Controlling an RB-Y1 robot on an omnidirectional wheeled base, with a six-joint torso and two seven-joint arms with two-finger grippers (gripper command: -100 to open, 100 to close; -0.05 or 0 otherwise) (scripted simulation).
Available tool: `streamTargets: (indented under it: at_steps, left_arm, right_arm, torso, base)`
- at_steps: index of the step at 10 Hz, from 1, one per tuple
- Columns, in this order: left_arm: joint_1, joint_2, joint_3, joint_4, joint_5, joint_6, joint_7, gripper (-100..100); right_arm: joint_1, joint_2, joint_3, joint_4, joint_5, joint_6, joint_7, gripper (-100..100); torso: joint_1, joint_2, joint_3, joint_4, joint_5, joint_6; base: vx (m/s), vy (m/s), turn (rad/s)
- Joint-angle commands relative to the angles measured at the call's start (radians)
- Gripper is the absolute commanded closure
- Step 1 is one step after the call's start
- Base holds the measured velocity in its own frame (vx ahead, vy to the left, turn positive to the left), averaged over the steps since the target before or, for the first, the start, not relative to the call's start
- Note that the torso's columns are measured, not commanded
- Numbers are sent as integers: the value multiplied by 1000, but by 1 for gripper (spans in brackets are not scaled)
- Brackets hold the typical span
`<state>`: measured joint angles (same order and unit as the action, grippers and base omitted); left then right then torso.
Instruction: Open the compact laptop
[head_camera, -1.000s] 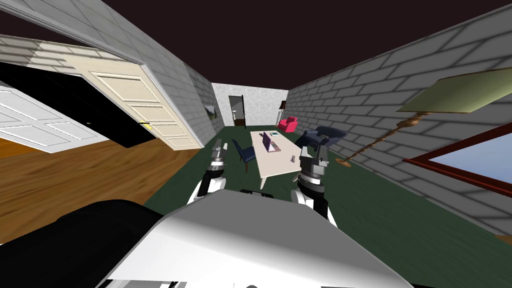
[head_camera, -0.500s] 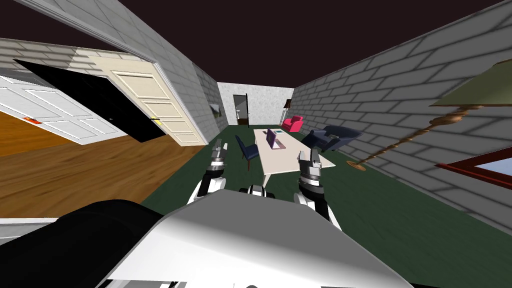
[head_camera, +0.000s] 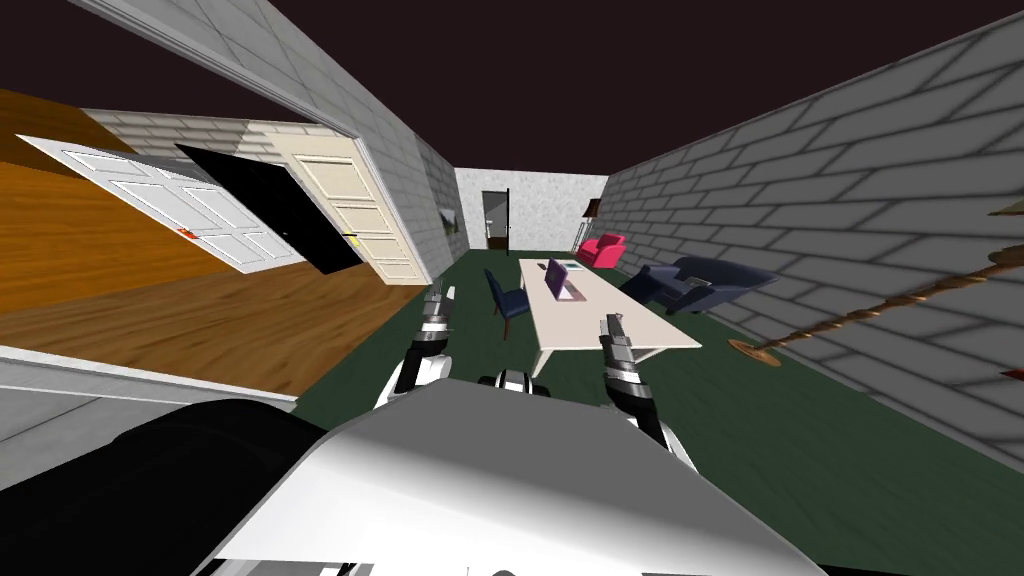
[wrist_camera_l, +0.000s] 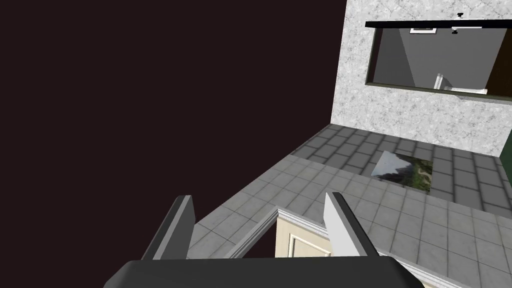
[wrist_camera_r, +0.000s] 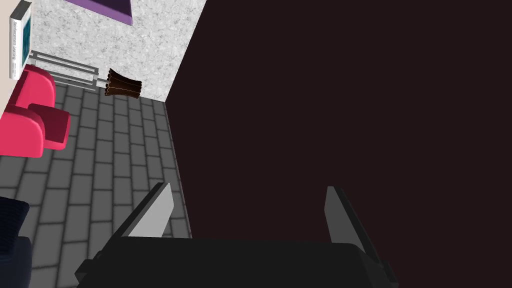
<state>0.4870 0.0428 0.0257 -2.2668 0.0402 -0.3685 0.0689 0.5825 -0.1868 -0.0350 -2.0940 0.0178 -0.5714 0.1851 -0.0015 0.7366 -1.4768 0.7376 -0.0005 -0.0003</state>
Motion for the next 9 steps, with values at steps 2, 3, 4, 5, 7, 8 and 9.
streamTargets:
  at_steps: [2,3,4,5,7,8,9]
  left_arm:
    - [0,0,0,0,0,0,0,0]
    - [0,0,0,0,0,0,0,0]
    - [0,0,0,0,0,0,0,0]
    - [0,0,0,0,0,0,0,0]
    - [0,0,0,0,0,0,0,0]
    - [0,0,0,0,0,0,0,0]
    - [0,0,0,0,0,0,0,0]
  right_arm:
    - [58,-52,-47,82,23,42,73,-100]
    - [80,-76,-71,108,31,56,103,-100]
    - [80,-76,-71,122,31,56,103,-100]
    - [103,-101,-96,164,39,69,135,-100]
    - [126,-126,-121,207,48,83,167,-100]
    - [148,-152,-148,249,57,95,201,-100]
    - [169,-178,-176,287,65,108,236,-100]
  torso:
    - [1,1,1,0,1,1]
    - [1,1,1,0,0,0]
    - [3,1,1,0,1,0]
    - [1,2,1,1,1,1]
    - [2,1,1,1,1,0]
    - [0,1,1,0,0,1]
    - [1,1,1,0,0,0]
  base:
    - [-6,48,173]
    - [-16,77,331]
    - [-12,63,124]
    - [-11,61,230]
    - [-4,61,242]
    - [2,60,292]
    - [11,88,443]
